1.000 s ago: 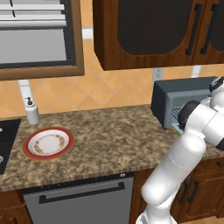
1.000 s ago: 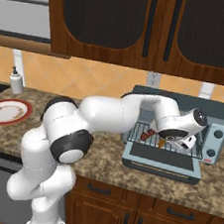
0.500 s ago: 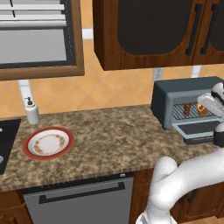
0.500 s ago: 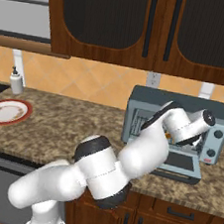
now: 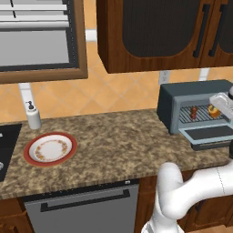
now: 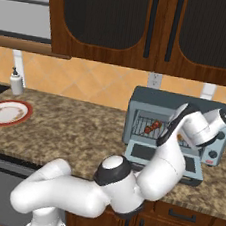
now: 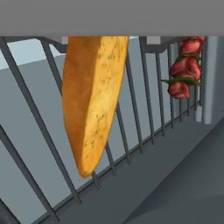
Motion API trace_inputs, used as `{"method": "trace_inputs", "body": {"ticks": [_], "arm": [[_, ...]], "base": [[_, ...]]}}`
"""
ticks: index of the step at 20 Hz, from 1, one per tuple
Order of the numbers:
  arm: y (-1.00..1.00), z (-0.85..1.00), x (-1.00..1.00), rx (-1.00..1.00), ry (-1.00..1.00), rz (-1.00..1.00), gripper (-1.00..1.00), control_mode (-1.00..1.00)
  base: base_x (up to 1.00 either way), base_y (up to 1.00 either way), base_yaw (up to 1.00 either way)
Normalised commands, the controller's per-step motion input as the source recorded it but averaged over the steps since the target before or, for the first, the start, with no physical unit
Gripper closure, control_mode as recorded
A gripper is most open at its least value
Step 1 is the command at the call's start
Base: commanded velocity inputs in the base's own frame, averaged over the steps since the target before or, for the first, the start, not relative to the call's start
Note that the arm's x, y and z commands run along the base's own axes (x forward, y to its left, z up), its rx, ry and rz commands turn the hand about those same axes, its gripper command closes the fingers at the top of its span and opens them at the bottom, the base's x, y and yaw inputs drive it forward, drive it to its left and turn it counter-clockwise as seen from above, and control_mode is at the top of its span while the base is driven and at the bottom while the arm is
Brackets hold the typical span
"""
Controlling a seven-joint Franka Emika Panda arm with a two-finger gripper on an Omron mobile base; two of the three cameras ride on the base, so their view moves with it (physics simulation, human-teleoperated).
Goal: Pick up the kebab skewer and baguette bread, and place them inside the toaster oven. Close the toaster oven door and start by setting the timer.
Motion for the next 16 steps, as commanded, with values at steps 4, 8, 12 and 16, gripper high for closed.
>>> {"method": "trace_inputs", "body": {"ticks": [4, 8, 12, 16], "arm": [[0.26, -0.13, 0.0, 0.0, 0.0, 0.0, -1.0, -1.0], [0.13, 0.02, -0.23, 0.0, 0.0, 0.0, -1.0, -1.0], [0.08, 0.0, -0.51, -0.09, 0.0, 0.0, -1.0, -1.0], [0.0, 0.0, -0.28, -0.11, 0.0, 0.0, -1.0, -1.0]], "base": [[0.0, 0.0, 0.0], [0.0, 0.0, 0.0], [0.0, 0.0, 0.0], [0.0, 0.0, 0.0]]}}
